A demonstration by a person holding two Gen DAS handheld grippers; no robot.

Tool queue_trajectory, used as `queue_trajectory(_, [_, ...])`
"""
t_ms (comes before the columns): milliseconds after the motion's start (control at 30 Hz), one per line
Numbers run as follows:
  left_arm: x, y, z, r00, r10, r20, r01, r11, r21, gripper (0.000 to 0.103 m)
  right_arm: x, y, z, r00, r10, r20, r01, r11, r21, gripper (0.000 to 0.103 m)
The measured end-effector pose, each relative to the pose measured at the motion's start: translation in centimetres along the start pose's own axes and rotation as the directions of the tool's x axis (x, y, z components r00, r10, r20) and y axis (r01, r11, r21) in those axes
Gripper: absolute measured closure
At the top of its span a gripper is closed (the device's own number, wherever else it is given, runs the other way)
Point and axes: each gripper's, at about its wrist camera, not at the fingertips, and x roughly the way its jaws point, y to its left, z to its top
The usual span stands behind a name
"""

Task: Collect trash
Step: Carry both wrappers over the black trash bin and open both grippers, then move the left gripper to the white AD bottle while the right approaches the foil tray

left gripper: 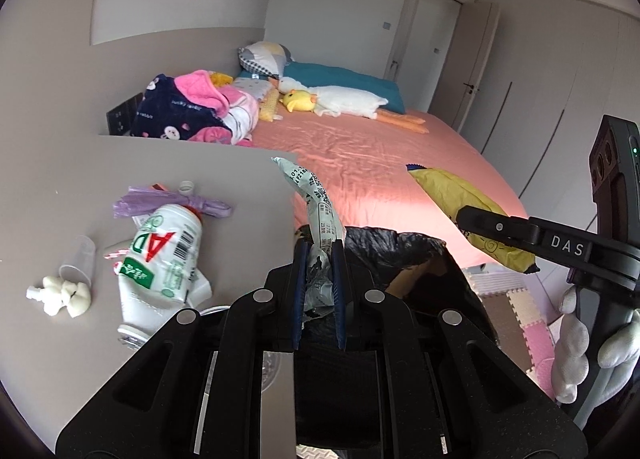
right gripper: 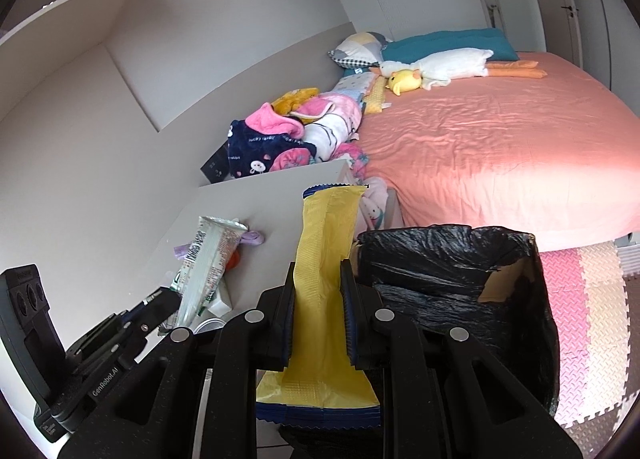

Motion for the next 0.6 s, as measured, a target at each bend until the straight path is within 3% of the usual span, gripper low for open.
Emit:
queue_trajectory(200, [1.7,-2.1,-0.4,0.996,-0.081,-0.048,0.082,0.996,0.022,0.092,-0.4,-1.4,0.0,1.000,-0.016,0.004,0.016,1.000,0.026,0.082])
queue_trajectory(333, [2.8,-3.3,-0.7,0.982,-0.159,-0.104,0.163,0.986,0.024,0.088,-0.8,-2.2,0.0,0.999,-0.031,0.012,0.030,0.999,0.039,0.078])
queue_trajectory(367, [3.1,-3.6,-0.7,0.976,-0.181,-0.121,0.185,0.983,0.020,0.073,-1.1,-2.5,0.0,0.999,-0.044,0.022,0.043,0.998,0.046,0.062])
queue_trajectory(400, [3.4,-3.6,-0.8,0.971,-0.199,-0.132,0.202,0.979,0.010,0.056,-1.5,-2.6,0.0,0.997,-0.067,0.041,0.065,0.997,0.049,0.038])
queue_trajectory(433, [3.4,-3.9,-0.9,0.967,-0.211,-0.142,0.213,0.977,0.001,0.019,-2.1,-2.7,0.0,0.990,-0.116,0.074,0.112,0.992,0.050,0.027])
queue_trajectory(467, [3.4,-4.1,-1.0,0.967,-0.215,-0.135,0.217,0.976,0.000,0.006,-2.6,-2.7,-0.1,0.984,-0.146,0.104,0.141,0.989,0.053,0.016])
queue_trajectory(533, [3.3,-4.7,-1.1,0.970,-0.217,-0.113,0.220,0.975,0.021,0.006,-3.5,-2.9,-0.1,0.973,-0.172,0.157,0.165,0.985,0.056,0.014])
queue_trajectory(600, [3.4,-4.9,-1.2,0.971,-0.208,-0.121,0.213,0.977,0.027,0.006,-4.1,-3.4,0.0,0.967,-0.179,0.183,0.167,0.983,0.081,0.006])
